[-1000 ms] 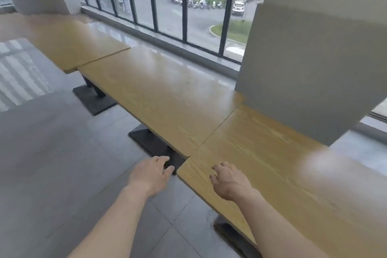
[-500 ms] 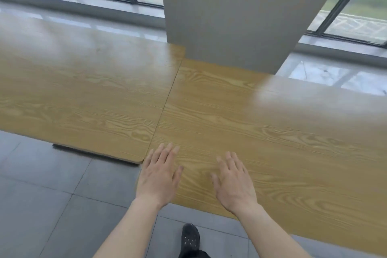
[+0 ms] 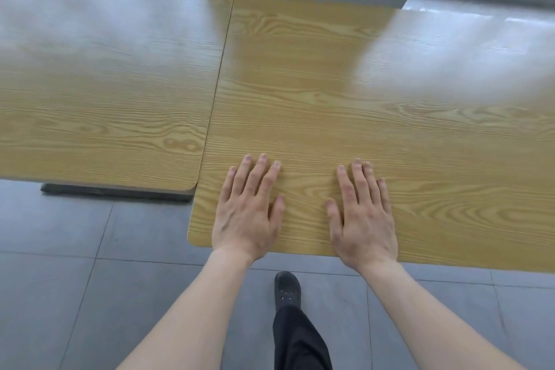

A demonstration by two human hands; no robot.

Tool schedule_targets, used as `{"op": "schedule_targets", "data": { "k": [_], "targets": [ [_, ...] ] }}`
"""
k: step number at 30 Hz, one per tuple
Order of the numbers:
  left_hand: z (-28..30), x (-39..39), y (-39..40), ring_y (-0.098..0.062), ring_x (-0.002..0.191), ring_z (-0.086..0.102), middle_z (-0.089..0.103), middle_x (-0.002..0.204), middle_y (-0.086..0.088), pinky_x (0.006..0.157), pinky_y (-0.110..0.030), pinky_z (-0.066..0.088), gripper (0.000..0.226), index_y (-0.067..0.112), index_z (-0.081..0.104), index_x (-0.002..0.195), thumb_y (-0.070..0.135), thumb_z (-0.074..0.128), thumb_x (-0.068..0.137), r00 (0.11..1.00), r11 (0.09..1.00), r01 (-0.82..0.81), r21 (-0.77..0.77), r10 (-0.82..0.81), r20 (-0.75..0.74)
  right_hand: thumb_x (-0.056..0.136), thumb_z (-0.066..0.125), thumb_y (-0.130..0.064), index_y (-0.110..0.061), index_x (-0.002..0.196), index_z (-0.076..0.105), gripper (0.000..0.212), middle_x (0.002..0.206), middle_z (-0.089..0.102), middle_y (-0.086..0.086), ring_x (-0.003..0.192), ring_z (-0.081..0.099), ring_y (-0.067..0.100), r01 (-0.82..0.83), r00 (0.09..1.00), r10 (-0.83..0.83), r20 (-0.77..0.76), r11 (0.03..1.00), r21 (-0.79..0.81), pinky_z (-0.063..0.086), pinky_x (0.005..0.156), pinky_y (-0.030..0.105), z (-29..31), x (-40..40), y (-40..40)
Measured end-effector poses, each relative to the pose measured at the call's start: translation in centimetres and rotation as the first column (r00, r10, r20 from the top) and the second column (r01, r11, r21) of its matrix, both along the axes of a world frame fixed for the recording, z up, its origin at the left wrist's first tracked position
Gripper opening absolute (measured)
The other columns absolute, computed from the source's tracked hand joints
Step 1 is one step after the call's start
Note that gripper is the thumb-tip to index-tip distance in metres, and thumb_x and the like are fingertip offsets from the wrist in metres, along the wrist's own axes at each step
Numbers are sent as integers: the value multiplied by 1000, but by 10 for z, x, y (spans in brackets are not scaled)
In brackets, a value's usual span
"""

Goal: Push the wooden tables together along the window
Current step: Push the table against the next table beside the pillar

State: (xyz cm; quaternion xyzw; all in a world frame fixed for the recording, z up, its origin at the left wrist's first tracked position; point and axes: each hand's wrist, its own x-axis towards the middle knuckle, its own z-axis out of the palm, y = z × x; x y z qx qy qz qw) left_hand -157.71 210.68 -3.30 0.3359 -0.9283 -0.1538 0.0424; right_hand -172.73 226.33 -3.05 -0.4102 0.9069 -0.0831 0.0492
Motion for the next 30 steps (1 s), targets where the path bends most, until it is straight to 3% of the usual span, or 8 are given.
{"op": "schedule_targets", "data": {
  "k": [10, 30],
  "targets": [
    [-2, -22, -24, -16, 158, 4, 19, 169, 10, 127, -41, 3, 59, 34, 27, 159, 50, 31, 103, 1000, 1000, 16, -14, -16, -13, 101, 33, -48, -17, 159, 32, 66, 170, 20, 8, 159, 8, 24, 26, 999, -28, -38, 998, -59, 12, 127, 50, -3, -19, -19],
    [-1, -64, -67, -13, 158, 2, 18, 169, 12, 128, -42, 7, 57, 34, 27, 160, 49, 33, 105, 998, 998, 67, -3, -67, 10, 102, 32, -47, -15, 159, 31, 66, 169, 19, 12, 158, 10, 30, 78, 997, -79, -24, 997, -25, 10, 127, 51, -3, -52, -55]
  ]
}}
